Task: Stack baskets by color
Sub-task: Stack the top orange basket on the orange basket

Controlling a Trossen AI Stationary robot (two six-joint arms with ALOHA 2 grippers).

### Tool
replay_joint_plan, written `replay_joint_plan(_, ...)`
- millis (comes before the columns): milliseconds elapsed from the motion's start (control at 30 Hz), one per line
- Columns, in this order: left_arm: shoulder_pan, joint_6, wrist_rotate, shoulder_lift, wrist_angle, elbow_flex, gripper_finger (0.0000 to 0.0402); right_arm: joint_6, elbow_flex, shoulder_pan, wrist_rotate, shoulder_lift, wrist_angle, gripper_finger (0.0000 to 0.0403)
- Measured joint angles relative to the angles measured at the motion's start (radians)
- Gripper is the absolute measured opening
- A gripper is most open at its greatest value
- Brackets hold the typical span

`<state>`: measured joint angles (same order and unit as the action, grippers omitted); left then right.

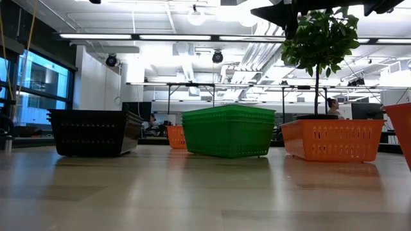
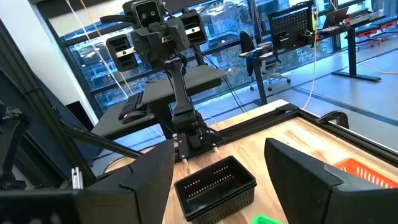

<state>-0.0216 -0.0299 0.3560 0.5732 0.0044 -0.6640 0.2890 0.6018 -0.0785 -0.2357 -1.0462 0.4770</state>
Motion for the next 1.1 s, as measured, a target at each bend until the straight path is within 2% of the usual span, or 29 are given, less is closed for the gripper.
replay_joint_plan(233, 0.0, 0.024, 0.0, 0.0, 0.0, 0.0, 0.0186, 0.021, 0.001, 0.003, 0.0, 0.0, -0.001, 0.0236)
replay_joint_plan(400, 0.0, 0.026, 0.0, 0.0, 0.0, 0.0, 0.0192, 0.04, 0.001, 0.003, -0.004, 0.0, -0.001, 0.0236)
replay_joint_plan(500, 0.0, 0.026, 0.0, 0.0, 0.0, 0.0, 0.0191, 0.134, 0.019, 0.011, -0.072, -0.007, -0.047, 0.0236)
replay_joint_plan(567, 0.0, 0.027, 0.019, 0.0, 0.0, 0.0, 0.0192, 0.213, 0.085, 0.031, -0.125, -0.032, -0.182, 0.0236)
replay_joint_plan(667, 0.0, 0.026, 0.046, 0.0, 0.005, 0.0, 0.0191, 0.283, 0.246, 0.086, -0.139, -0.111, -0.446, 0.0236)
replay_joint_plan(733, 0.0, 0.027, 0.057, 0.0, 0.022, 0.0, 0.0191, 0.363, 0.362, 0.139, -0.155, -0.191, -0.617, 0.0236)
replay_joint_plan(833, 0.0, 0.027, 0.057, 0.0, 0.042, 0.0, 0.0191, 0.581, 0.538, 0.233, -0.178, -0.328, -0.878, 0.0236)
replay_joint_plan(900, 0.0, 0.027, 0.051, 0.0, 0.049, 0.0, 0.0191, 0.626, 0.641, 0.29, -0.168, -0.427, -1.021, 0.0236)
replay_joint_plan(967, 0.0, 0.027, 0.041, 0.0, 0.049, 0.0, 0.0191, 0.628, 0.717, 0.329, -0.165, -0.522, -1.125, 0.0236)
replay_joint_plan(1100, 0.0, 0.03, 0.037, 0.0, 0.048, 0.0, 0.0191, 0.626, 0.817, 0.369, -0.105, -0.689, -1.145, 0.0236)
